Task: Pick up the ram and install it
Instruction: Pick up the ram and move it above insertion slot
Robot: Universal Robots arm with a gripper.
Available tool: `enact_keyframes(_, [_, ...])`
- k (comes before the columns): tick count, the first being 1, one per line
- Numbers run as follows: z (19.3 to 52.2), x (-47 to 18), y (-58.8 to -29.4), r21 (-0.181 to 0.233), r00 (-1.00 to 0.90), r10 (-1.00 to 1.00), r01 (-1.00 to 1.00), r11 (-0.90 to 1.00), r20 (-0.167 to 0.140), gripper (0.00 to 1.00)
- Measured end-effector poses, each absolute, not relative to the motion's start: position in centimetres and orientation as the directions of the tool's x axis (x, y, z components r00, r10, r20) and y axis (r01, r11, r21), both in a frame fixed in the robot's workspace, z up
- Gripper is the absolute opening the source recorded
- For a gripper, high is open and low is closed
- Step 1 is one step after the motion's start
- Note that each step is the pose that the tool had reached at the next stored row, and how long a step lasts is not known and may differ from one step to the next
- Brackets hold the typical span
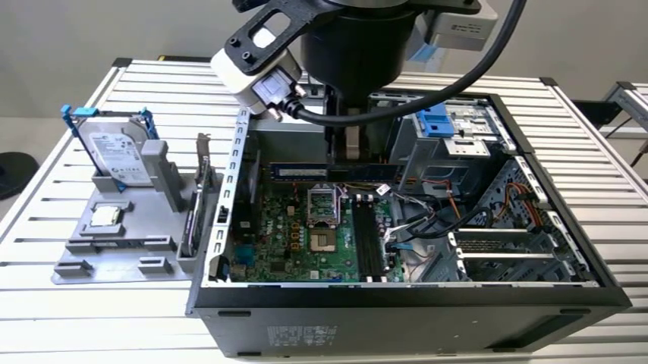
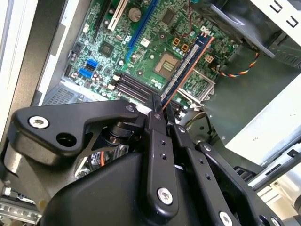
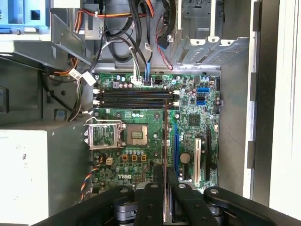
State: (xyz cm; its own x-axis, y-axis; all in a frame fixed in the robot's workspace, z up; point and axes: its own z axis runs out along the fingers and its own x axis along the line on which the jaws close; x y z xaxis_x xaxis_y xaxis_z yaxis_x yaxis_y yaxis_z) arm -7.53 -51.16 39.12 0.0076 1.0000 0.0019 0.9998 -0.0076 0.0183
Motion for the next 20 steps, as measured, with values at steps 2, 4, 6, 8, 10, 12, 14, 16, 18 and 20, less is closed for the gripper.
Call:
enact_keyframes(2, [39.1,-7.4,-51.2,0.018,0.008,1.0,1.0,-0.008,0.002,0.0])
enact_keyframes(4, [39.1,-7.3,-51.2,0.018,0.008,1.0,1.0,-0.008,0.002,0.0])
enact_keyframes(6, [39.1,-7.1,-51.2,0.018,0.008,1.0,1.0,-0.008,0.002,0.0])
enact_keyframes(8, [39.1,-6.9,-51.2,0.018,0.008,1.0,1.0,-0.008,0.002,0.0])
enact_keyframes(10, [39.1,-6.8,-51.2,0.018,0.007,1.0,1.0,-0.008,0.002,0.0])
enact_keyframes(12, [39.1,-6.5,-51.2,0.018,0.008,1.0,1.0,-0.008,0.002,0.0])
enact_keyframes(14, [39.1,-6.3,-51.2,0.018,0.008,1.0,1.0,-0.008,0.002,0.0])
enact_keyframes(16, [39.1,-6.0,-51.2,0.018,0.008,1.0,1.0,-0.008,0.002,0.0])
enact_keyframes(18, [39.1,-5.8,-51.2,0.018,0.008,1.0,1.0,-0.008,0.002,0.0])
enact_keyframes(20, [39.1,-5.5,-51.2,0.018,0.008,1.0,1.0,-0.008,0.002,0.0])
